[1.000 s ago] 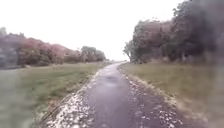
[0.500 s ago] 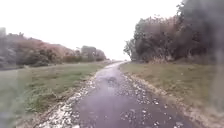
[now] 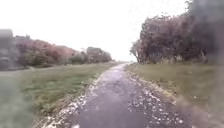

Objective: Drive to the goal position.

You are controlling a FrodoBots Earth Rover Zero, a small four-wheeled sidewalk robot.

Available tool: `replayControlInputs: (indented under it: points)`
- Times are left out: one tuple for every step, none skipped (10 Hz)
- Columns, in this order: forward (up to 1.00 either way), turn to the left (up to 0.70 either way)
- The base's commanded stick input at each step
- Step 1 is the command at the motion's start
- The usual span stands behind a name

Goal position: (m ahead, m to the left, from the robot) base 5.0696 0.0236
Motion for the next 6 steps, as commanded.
replayControlInputs:
  points:
    - [1.00, 0.00]
    - [1.00, 0.00]
    - [1.00, 0.00]
    - [1.00, 0.00]
    - [1.00, 0.00]
    - [1.00, 0.00]
